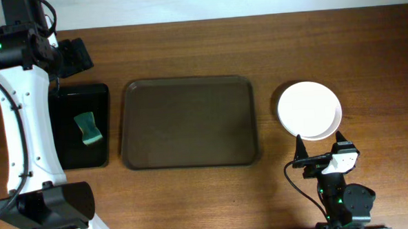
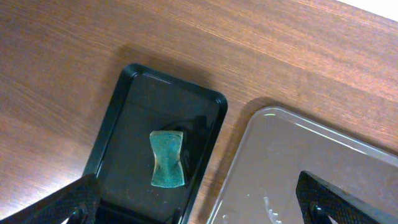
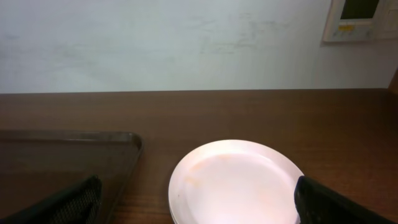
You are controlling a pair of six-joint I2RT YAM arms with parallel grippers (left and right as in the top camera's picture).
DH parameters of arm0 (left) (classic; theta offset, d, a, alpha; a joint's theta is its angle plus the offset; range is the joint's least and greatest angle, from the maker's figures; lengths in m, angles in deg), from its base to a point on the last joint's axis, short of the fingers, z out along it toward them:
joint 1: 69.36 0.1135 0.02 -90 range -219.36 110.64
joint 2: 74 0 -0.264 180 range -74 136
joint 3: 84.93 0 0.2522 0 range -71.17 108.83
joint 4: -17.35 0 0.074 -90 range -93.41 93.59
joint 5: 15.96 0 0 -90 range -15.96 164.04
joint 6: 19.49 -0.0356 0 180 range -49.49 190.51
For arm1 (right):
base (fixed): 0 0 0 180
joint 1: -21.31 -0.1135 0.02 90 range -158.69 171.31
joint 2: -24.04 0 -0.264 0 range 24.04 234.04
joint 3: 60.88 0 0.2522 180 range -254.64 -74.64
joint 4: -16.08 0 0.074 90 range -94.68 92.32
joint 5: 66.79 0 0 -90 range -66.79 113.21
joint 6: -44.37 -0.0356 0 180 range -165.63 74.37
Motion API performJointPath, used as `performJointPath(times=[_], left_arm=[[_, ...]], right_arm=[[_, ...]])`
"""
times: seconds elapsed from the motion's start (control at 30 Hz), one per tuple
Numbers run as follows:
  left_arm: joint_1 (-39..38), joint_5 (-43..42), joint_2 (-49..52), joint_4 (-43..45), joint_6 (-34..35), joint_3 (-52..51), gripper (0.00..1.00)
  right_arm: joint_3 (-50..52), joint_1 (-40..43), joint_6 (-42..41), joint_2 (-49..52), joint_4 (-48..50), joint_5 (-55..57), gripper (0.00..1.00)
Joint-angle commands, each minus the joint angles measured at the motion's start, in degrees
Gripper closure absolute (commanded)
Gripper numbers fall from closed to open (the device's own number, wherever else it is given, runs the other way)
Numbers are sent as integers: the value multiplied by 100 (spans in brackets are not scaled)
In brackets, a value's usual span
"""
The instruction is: Clean dirty plates on tray and stack at the side
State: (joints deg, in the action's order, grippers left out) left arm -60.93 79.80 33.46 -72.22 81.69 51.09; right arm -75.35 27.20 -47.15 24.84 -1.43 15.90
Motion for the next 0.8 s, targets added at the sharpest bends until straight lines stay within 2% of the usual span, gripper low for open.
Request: performJointPath(times=[0.0,0.2,0.37,0.47,0.63,0.77], left_arm=[[24,-42,-33,9,-55,68,1],[151,544,-37,-13,-72,68,1],[142,13,-487,590,-831,-31,1],[94,-157,-1088,1128,-848,-494,1],[74,-151,-2638,2562,-852,-2415,1],[74,-153,-4096,3764,-1147,-4450,1]], right_arm=[[39,-37,-50,-48,-11,28,2],[39,-37,-50,-48,-11,28,1],[39,-37,-50,-48,-11,28,2],[39,-37,-48,-48,-11,28,1],[39,-37,-50,-48,-11,28,2],[39,-37,-48,-48,-11,28,2]])
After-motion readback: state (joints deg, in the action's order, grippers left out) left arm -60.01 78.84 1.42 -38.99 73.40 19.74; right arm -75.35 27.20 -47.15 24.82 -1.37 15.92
